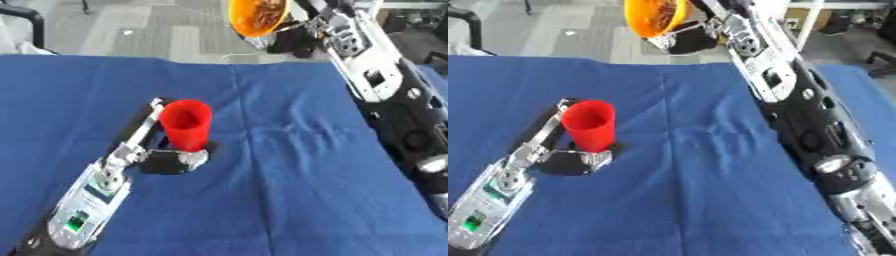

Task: Pour the contents of one cup into another cup.

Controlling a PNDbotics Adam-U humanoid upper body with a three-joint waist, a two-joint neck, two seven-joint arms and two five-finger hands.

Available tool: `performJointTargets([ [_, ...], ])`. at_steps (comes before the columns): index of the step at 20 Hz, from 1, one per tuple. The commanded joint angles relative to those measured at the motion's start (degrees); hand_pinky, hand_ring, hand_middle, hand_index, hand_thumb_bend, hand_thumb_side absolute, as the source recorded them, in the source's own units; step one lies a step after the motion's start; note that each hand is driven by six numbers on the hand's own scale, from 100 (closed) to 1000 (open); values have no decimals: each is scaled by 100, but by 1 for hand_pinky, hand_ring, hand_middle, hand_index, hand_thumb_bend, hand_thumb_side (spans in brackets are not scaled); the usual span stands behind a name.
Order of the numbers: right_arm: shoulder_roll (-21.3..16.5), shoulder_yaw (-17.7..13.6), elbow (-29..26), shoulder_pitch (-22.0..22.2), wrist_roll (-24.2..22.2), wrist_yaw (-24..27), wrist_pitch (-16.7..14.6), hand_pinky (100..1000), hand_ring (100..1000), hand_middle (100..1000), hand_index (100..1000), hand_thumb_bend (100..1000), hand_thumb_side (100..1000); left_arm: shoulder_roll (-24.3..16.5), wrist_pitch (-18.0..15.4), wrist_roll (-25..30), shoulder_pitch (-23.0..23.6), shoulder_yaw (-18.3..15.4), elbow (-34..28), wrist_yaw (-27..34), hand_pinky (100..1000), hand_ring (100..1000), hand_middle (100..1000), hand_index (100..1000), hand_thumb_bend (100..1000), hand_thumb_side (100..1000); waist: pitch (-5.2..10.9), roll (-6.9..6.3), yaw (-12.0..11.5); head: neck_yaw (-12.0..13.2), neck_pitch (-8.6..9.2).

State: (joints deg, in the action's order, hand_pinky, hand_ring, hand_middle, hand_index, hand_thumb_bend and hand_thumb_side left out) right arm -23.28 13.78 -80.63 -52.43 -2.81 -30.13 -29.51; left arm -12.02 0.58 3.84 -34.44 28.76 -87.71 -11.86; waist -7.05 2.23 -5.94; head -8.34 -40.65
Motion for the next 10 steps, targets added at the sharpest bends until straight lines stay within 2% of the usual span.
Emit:
performJointTargets([
  [1, 69, 28, -79, -156, -93, -20, -47, 700, 667, 306, 574, 112, 107, 36, -68, 38, -153, 20, -22, -88, 100, 287, 294, 596, 359, 209, 102, -7, -12, -27, 56],
  [10, 331, 159, 70, -162, -230, -144, -217, 705, 667, 307, 575, 107, 104, 136, -166, 89, -259, 63, 54, -228, 100, 288, 295, 597, 360, 206, 98, 16, -36, -35, 75],
])
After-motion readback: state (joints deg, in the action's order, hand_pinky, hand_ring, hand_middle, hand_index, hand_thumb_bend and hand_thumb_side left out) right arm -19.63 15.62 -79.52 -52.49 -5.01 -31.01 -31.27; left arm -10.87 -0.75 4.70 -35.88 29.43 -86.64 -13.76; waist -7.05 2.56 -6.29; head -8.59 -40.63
